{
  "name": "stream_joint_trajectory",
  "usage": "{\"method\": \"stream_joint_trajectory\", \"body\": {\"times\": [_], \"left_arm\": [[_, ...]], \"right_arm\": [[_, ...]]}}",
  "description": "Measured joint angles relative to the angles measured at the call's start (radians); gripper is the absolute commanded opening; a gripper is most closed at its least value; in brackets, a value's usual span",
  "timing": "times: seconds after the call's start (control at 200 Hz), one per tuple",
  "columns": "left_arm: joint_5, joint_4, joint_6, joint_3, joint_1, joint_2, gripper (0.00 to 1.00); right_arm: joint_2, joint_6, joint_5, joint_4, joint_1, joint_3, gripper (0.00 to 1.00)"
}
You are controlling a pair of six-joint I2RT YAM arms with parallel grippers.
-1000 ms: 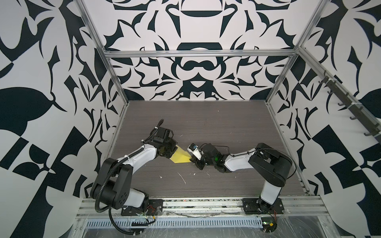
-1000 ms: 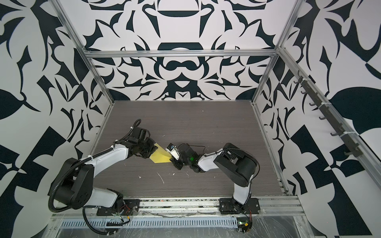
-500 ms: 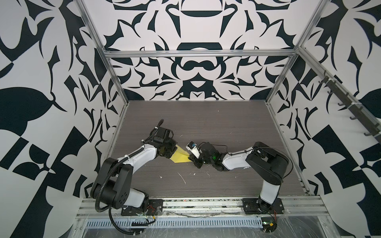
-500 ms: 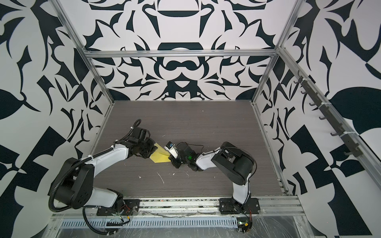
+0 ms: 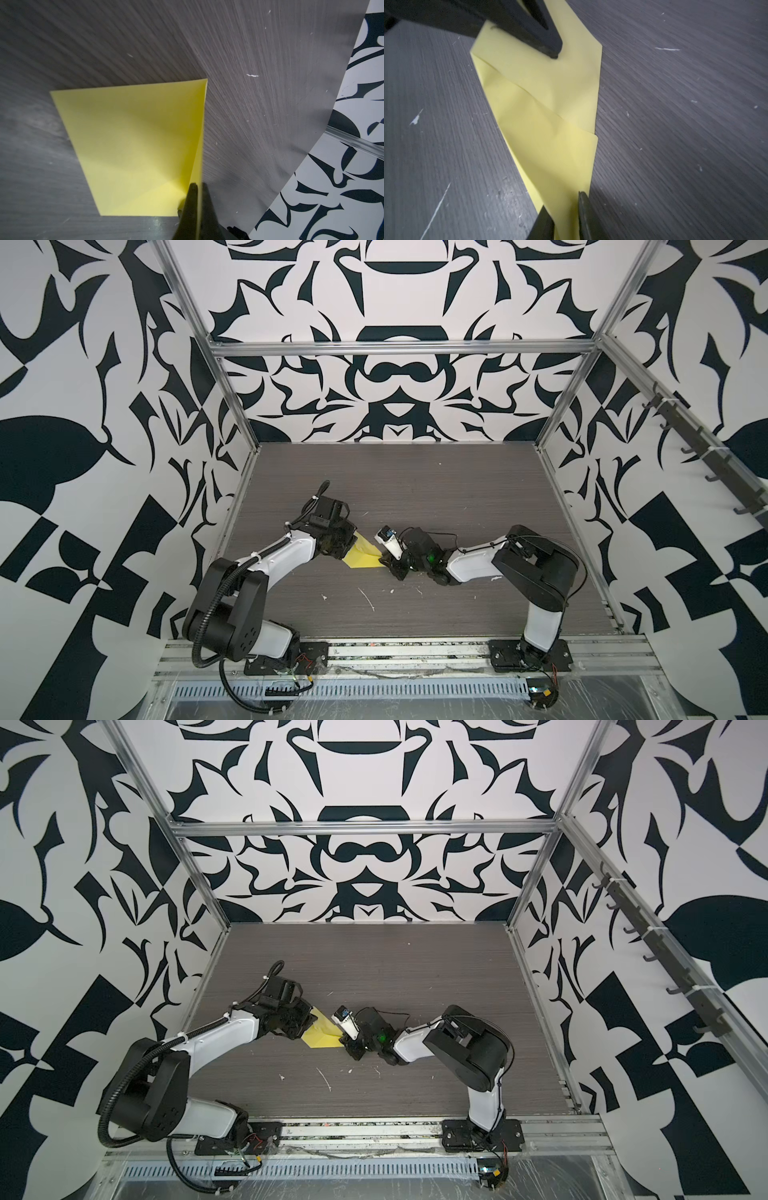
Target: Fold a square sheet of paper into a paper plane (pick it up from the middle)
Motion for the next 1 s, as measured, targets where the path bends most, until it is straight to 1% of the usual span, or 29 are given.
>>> {"method": "stream_joint_trajectory", "body": {"times": [0.27, 0.38, 0.505, 0.655, 0.755, 0.81, 1.0], "left_arm": [[-0.004, -0.005, -0.010, 0.000, 0.000, 0.000, 0.00], [-0.004, -0.007, -0.012, 0.000, 0.000, 0.000, 0.01], [-0.004, -0.007, -0.013, 0.000, 0.000, 0.000, 0.03], [-0.008, -0.008, -0.011, 0.000, 0.000, 0.000, 0.16], [-0.021, -0.024, -0.004, 0.002, 0.004, -0.005, 0.30], [-0.029, -0.043, 0.001, 0.007, 0.011, -0.012, 0.35], [-0.062, -0.085, 0.038, 0.019, 0.056, -0.091, 0.53]], "right_arm": [[-0.019, -0.027, 0.003, 0.027, 0.000, -0.025, 0.23], [-0.019, -0.036, 0.003, 0.035, 0.000, -0.029, 0.19], [-0.019, -0.043, 0.004, 0.040, 0.000, -0.030, 0.10], [-0.019, -0.044, 0.001, 0.041, 0.001, -0.030, 0.07], [-0.019, -0.040, -0.004, 0.041, 0.001, -0.030, 0.06], [-0.019, -0.035, -0.008, 0.040, 0.001, -0.030, 0.06], [-0.018, 0.000, -0.032, 0.035, 0.000, -0.028, 0.06]]}}
